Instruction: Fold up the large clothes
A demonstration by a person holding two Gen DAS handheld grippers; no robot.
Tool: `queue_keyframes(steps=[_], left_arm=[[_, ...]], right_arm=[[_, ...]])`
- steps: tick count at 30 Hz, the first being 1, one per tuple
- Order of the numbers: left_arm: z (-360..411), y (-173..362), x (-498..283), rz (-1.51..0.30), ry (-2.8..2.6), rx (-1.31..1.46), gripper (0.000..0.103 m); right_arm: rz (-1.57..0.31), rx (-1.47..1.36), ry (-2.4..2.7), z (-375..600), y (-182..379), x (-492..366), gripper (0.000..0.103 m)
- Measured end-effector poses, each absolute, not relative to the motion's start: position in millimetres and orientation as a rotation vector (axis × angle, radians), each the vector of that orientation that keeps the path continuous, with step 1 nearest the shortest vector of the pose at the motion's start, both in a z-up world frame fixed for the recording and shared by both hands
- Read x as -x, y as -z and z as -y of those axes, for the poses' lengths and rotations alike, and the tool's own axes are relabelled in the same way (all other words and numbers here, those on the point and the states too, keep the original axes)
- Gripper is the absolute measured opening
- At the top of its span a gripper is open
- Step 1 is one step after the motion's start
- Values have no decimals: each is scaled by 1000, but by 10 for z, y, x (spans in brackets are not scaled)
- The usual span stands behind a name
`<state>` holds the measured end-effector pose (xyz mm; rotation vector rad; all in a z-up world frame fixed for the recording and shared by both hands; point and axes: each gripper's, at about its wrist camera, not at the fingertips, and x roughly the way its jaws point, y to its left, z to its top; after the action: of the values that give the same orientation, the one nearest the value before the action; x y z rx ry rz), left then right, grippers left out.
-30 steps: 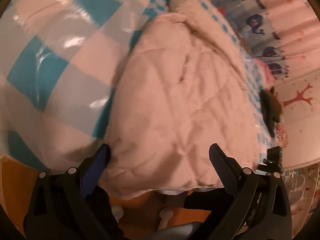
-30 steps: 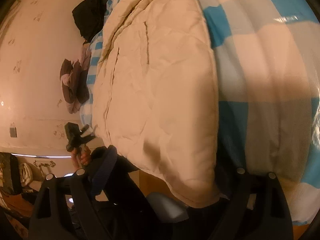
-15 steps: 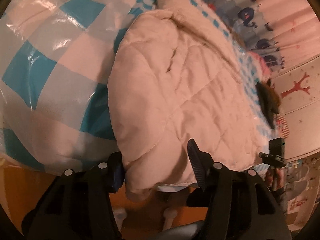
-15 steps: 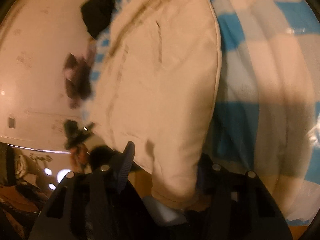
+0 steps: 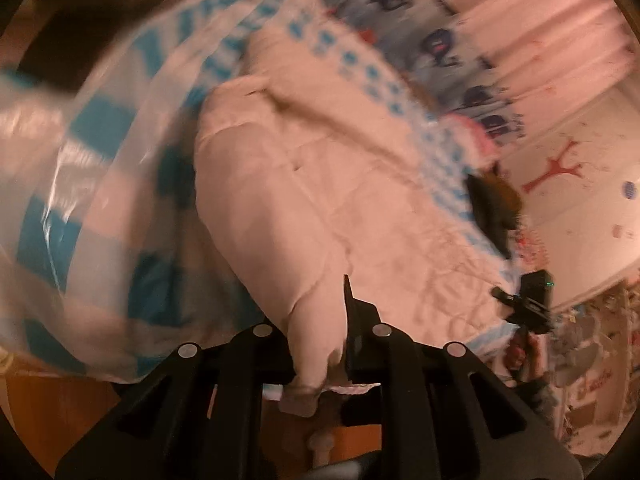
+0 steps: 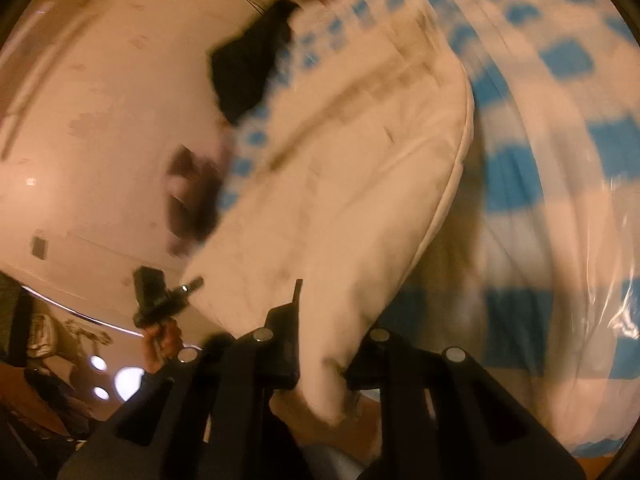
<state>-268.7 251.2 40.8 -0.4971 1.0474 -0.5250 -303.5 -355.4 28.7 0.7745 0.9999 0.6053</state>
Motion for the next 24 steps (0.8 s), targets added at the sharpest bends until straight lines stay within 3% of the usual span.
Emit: queue_keyframes(steps=[3, 7, 8, 10, 11, 12, 14, 16, 24], left_arm=[[-2530, -745, 2835, -1010, 597, 506, 14], [-2691, -774, 3156, -1035, 658, 500, 14], [-2757, -671, 3259, -1064, 679, 473, 18], [-2798, -391, 3381, -1145, 696, 423, 31], [-2845, -184, 3430, -1194, 679, 423, 43], [-2889, -55, 3461, -1222, 658, 423, 51], [-2984, 215, 3482, -1261, 621, 456, 55], [-3095, 381, 3491, -1273, 591, 516, 66], [-3233, 438, 3405, -1203, 582, 660, 86]], right_arm=[[-960, -766, -652, 3594, -569, 3214, 15], [-1013, -725, -699, 3557, -614, 3581, 15], [-1068, -710, -701, 3557, -487, 3698, 16], [-1161, -709, -679, 3557, -240, 3784, 26], [-1212, -730, -660, 3595, -40, 3831, 42], [-1234, -759, -641, 3642, 107, 3857, 50], [-1235, -847, -631, 3759, 343, 3871, 51], [-1199, -940, -630, 3862, 483, 3868, 59], [-1168, -1014, -714, 3747, 570, 3729, 59]])
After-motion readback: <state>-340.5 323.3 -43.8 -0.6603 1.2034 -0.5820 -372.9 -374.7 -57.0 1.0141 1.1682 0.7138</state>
